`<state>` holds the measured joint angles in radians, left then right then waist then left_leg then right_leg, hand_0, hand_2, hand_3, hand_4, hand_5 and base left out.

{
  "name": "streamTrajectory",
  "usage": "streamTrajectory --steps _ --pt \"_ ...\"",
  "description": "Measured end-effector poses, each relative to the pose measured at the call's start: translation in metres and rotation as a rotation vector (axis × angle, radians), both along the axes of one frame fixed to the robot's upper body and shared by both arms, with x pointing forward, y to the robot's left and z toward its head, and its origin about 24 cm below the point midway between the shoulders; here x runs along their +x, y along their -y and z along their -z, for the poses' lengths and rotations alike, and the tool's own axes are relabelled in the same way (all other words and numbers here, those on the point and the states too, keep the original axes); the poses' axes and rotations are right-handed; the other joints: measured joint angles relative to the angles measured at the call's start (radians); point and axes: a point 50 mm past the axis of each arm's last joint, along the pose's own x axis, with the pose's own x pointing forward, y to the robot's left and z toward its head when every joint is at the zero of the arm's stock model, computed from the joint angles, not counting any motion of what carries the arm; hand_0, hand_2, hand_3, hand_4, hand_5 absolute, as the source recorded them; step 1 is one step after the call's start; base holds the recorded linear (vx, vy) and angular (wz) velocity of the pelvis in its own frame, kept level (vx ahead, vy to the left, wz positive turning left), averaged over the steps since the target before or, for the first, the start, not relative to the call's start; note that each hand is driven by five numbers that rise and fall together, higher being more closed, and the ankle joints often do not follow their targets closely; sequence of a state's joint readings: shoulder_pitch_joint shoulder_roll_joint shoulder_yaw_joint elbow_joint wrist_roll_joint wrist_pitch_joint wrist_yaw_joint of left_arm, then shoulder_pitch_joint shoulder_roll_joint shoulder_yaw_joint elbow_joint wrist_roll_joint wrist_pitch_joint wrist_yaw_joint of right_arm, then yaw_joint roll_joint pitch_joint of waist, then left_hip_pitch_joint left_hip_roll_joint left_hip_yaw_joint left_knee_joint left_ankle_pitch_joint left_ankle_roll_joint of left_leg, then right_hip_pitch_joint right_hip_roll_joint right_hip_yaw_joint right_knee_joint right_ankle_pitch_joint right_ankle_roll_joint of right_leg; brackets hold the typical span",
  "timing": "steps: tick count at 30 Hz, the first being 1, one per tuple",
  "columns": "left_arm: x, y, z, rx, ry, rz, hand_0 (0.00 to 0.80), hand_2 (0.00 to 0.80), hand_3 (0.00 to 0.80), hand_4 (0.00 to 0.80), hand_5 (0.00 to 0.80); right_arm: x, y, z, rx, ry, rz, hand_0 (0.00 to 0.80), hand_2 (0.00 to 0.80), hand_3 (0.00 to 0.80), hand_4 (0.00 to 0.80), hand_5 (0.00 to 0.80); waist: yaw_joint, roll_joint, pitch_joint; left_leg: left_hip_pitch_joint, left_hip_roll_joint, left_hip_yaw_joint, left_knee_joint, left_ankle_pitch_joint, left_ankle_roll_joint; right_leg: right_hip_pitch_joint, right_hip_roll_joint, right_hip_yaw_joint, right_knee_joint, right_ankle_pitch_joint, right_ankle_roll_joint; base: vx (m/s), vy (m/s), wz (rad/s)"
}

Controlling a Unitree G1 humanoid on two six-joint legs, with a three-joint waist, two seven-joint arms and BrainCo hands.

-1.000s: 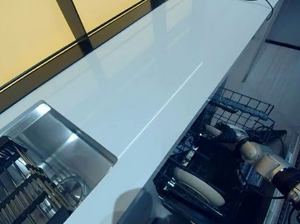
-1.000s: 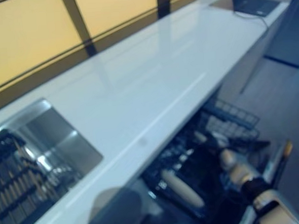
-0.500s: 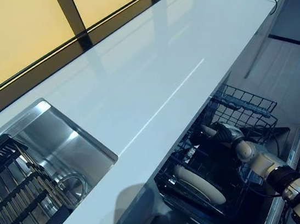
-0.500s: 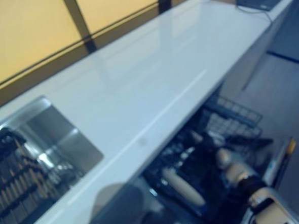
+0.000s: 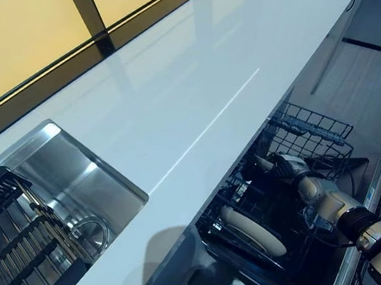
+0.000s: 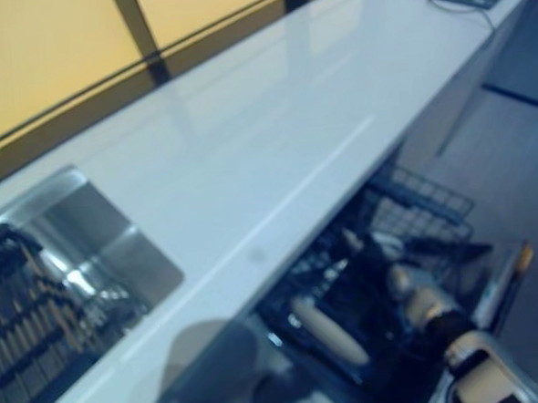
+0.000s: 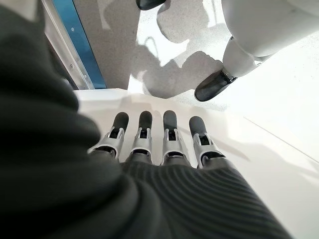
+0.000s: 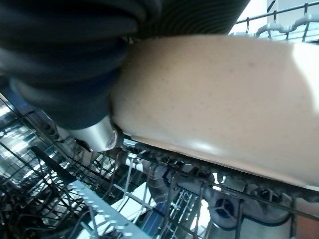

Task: Take plates into dishwasher

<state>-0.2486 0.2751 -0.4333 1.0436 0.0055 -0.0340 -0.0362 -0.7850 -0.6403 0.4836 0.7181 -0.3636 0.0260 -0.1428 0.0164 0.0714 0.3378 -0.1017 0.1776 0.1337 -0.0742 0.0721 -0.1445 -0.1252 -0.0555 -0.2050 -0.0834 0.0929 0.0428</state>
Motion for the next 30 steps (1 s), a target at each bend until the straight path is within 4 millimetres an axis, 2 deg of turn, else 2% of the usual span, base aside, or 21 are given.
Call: streamTrajectory --steps 5,8,10,11,12,13,14,30 --pt "0.0006 0.0 -0.0003 0.001 0.002 0.0 0.0 0.0 0.0 0.0 0.0 0.0 0.0016 -0.0001 -0.002 0.01 0.018 0.8 0.8 0.8 0.8 0.8 0.0 0.0 0.004 -0.002 0.0 0.0 0.0 0.0 0.0 -0.002 0.0 -0.001 0.0 0.0 0.0 0.0 0.0 0.0" --pt "0.0007 0.0001 -0.0004 0.0 0.002 0.0 0.0 0.0 0.0 0.0 0.0 0.0 0.0021 0.0003 -0.002 0.008 0.025 0.728 0.728 0.728 0.728 0.728 0.0 0.0 0.004 -0.002 0.0 0.0 0.0 0.0 0.0 -0.002 0.0 -0.002 0.0 0.0 0.0 0.0 0.0 0.0" --pt "0.0011 0.0001 -0.0006 0.001 0.003 0.001 0.0 0.0 0.0 0.0 0.0 0.0 0.0025 0.0006 -0.002 0.007 0.027 0.496 0.496 0.496 0.496 0.496 0.0 -0.001 0.004 -0.002 0.0 0.0 0.0 0.0 0.0 -0.002 0.0 -0.003 0.0 0.0 0.0 0.0 0.0 0.0" --pt "0.0011 0.0001 -0.0006 0.001 0.003 0.0 0.0 0.0 0.0 0.0 0.0 0.0 0.0024 0.0007 -0.002 0.006 0.028 0.436 0.436 0.436 0.436 0.436 0.0 -0.001 0.004 -0.002 0.0 0.0 0.0 0.0 0.0 -0.002 0.0 -0.003 0.0 0.0 0.0 0.0 0.0 0.0" --pt "0.0011 0.0001 -0.0006 0.001 0.003 0.0 0.0 0.0 0.0 0.0 0.0 0.0 0.0023 0.001 -0.002 0.005 0.029 0.276 0.276 0.276 0.276 0.276 0.0 -0.001 0.004 -0.002 0.0 0.0 0.0 0.0 0.0 -0.002 0.0 -0.003 0.0 0.0 0.0 0.0 0.0 0.0" --pt "0.0011 0.0001 -0.0006 0.001 0.003 0.0 0.0 0.0 0.0 0.0 0.0 0.0001 0.0018 0.0015 -0.002 0.003 0.029 0.041 0.041 0.041 0.041 0.041 0.0 -0.001 0.004 -0.002 0.0 0.0 0.0 0.0 0.0 -0.002 0.0 -0.003 0.0 0.0 0.0 0.0 0.0 0.0" --pt "0.0011 0.0001 -0.0006 0.001 0.003 0.0 0.0 0.0 0.0 0.0 0.0 0.0001 0.0019 0.0015 -0.002 0.003 0.03 0.0 0.0 0.0 0.0 0.0 0.0 -0.001 0.004 -0.002 0.0 0.0 0.0 0.0 0.0 -0.002 0.0 -0.003 0.0 0.0 0.0 0.0 0.0 0.0" --pt "0.0036 -0.0002 -0.0022 0.006 0.014 -0.002 0.0 0.0 0.0 0.0 0.0 0.0001 0.0017 0.0016 -0.002 0.003 0.033 0.0 0.0 0.0 0.0 0.0 0.0 -0.01 0.009 -0.002 0.0 -0.001 0.0 0.0 0.0 -0.001 0.0 -0.003 0.0 0.001 0.0 0.0 0.0 0.0"
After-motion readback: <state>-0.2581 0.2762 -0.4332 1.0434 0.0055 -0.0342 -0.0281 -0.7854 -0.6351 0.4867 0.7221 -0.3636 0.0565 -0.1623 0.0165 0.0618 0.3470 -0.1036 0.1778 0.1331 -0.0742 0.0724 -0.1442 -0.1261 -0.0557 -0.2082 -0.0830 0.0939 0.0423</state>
